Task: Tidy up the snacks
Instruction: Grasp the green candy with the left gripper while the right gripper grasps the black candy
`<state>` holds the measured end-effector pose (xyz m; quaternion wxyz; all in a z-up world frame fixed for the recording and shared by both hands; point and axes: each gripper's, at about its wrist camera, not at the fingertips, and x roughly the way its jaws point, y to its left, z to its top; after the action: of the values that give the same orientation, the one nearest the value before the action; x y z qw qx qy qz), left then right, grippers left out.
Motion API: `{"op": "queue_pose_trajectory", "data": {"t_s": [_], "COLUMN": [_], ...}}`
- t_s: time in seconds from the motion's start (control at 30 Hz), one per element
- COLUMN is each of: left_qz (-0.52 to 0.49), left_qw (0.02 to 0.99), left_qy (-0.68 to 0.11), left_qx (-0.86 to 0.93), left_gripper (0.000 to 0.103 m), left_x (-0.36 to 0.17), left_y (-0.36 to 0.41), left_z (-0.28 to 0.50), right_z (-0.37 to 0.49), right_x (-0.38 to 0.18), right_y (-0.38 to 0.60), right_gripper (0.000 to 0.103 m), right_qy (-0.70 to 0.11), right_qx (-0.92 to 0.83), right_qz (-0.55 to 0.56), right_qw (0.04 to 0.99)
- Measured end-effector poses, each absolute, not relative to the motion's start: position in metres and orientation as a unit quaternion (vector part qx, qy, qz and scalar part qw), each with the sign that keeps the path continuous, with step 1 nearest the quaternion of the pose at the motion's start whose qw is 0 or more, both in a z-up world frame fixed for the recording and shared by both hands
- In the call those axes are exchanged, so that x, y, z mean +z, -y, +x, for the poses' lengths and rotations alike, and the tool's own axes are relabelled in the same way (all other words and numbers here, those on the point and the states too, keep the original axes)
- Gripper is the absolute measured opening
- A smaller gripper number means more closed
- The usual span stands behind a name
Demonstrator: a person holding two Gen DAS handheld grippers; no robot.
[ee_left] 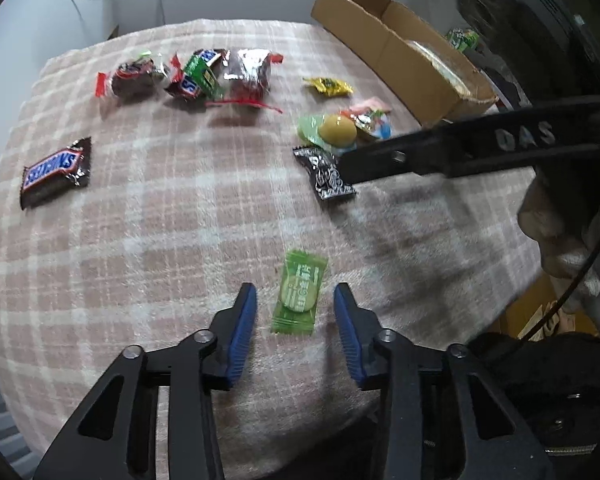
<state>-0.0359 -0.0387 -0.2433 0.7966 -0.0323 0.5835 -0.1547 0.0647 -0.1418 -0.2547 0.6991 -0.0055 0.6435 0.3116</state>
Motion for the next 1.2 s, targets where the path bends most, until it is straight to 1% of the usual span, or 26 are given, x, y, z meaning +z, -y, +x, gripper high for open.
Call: {"op": "queue_pose_trajectory", "data": {"t_s": [0.07,0.27,0.4,0.47,0.5,0.87,1.13,1.2], "left_qz": [-0.031,-0.008,0.011,0.012,0.010,-0.016,-0.026,-0.028], "left_qw": [0.796,0.803,0.811,0.813,0.814,0.816,0.817,0.817], "left_qy": [-0.585,-0.576,-0.567,-0.564,-0.563,-0.561,-0.561,-0.561], "left_qx": [-0.153,-0.152,-0.146,-0.142,-0.140,-0.138,-0.134,-0.131], "left_gripper": [0.036,0.035,0.026,0.022,0.020,0.019,0.019,0.019], "left_x": [-0.247,-0.252,-0.254,-0.255,-0.255,-0.255,-0.257,-0.255], "left_y": [0.041,0.050,0.051,0.052,0.050,0.040,0.030,0.029], "left_z": [-0.036,-0.036,-0.034,-0.033,-0.033,-0.034,-0.030,-0.032], "right_z": [0.066,0.067,0.067,0.067,0.066,0.064,0.062,0.062], "right_x": [-0.260,-0.271,-0.274,-0.274,-0.274,-0.273,-0.269,-0.272], "right_y": [0.133,0.112,0.101,0.097,0.095,0.099,0.104,0.097], "right_gripper": [0.039,0.037,0.035,0.028,0.027,0.017,0.017,0.024], "right_qy": [-0.648,-0.656,-0.653,-0.649,-0.647,-0.643,-0.636,-0.638], "right_qx": [0.306,0.291,0.278,0.273,0.273,0.279,0.283,0.285], "right_qz": [-0.013,-0.042,-0.068,-0.084,-0.091,-0.084,-0.098,-0.108], "right_qw": [0.697,0.695,0.701,0.705,0.706,0.708,0.711,0.707]}}
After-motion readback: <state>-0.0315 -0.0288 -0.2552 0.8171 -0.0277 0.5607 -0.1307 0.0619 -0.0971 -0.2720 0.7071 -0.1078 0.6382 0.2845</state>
